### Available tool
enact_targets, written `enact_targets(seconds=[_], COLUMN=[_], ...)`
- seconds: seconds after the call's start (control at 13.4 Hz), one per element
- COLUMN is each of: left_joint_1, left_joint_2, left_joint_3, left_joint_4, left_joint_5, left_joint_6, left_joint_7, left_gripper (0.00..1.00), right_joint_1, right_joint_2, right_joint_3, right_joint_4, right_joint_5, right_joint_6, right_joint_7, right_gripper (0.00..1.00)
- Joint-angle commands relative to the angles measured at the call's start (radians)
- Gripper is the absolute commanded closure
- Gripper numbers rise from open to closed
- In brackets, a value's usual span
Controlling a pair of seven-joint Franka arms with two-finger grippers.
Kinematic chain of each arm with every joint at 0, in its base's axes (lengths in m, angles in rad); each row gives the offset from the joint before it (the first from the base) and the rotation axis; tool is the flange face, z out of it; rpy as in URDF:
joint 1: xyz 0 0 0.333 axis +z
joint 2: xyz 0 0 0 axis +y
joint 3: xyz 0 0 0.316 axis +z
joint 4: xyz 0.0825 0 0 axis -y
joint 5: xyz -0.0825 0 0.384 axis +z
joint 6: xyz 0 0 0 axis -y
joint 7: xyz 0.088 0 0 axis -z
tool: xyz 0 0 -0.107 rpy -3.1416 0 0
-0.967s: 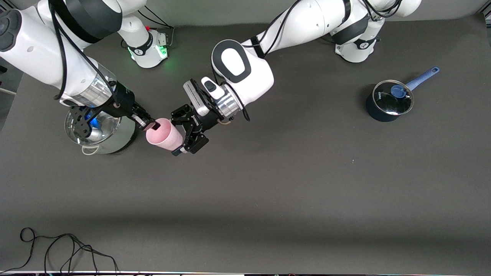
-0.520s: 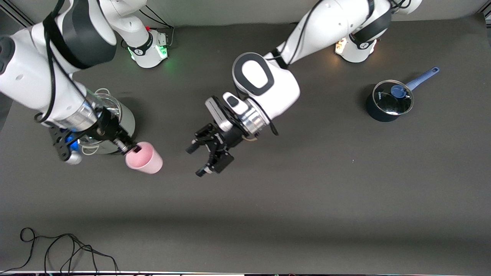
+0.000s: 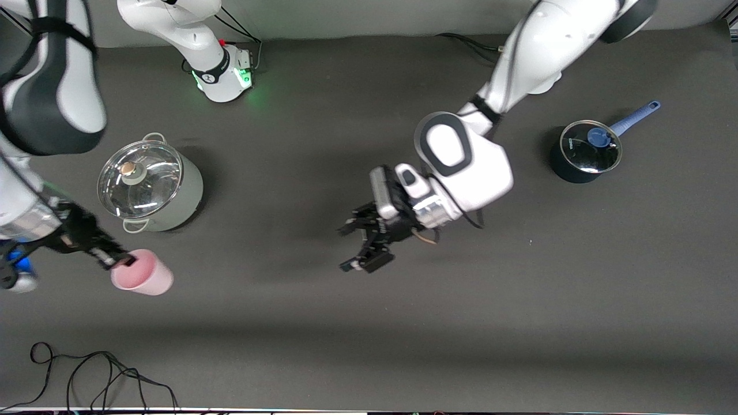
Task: Transfer pink cup from left to right arm
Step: 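Carry the cup away with the right gripper while the left gripper withdraws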
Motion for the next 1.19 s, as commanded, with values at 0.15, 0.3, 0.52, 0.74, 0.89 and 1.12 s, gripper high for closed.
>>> enact_targets(seconds=[0.15, 0.3, 0.52, 0.74, 0.89, 1.12], left_joint_1=[0.31, 0.413, 0.56, 0.641, 0.674, 0.7], left_joint_2=[-0.183, -0.207, -0.25, -0.279, -0.31, -0.423], left_joint_3=[0.003, 0.004, 0.006, 0.006, 0.006, 0.008], left_joint_4=[-0.278, -0.278, -0.247, -0.186, -0.15, -0.149], left_joint_5=[0.266, 0.386, 0.669, 0.901, 1.037, 1.228], left_joint_6=[-0.444, -0.616, -0.882, -1.094, -1.218, -1.35], left_joint_7=[-0.018, -0.024, -0.147, -0.262, -0.354, -0.527], left_gripper=[0.0, 0.0, 0.0, 0.0, 0.0, 0.0], right_joint_1=[-0.168, -0.223, -0.237, -0.235, -0.257, -0.258], right_joint_2=[0.01, 0.009, 0.013, 0.099, 0.179, 0.288], right_joint_3=[0.003, 0.0, -0.011, -0.012, -0.011, -0.007], right_joint_4=[0.033, 0.032, 0.024, 0.031, 0.064, 0.064], right_joint_5=[-0.009, -0.012, -0.11, -0.107, -0.102, -0.064], right_joint_6=[-0.058, -0.118, -0.173, -0.16, -0.141, 0.007], right_joint_7=[-0.512, -0.769, -0.956, -0.975, -0.975, -0.97], right_gripper=[1.0, 1.0, 1.0, 1.0, 1.0, 1.0])
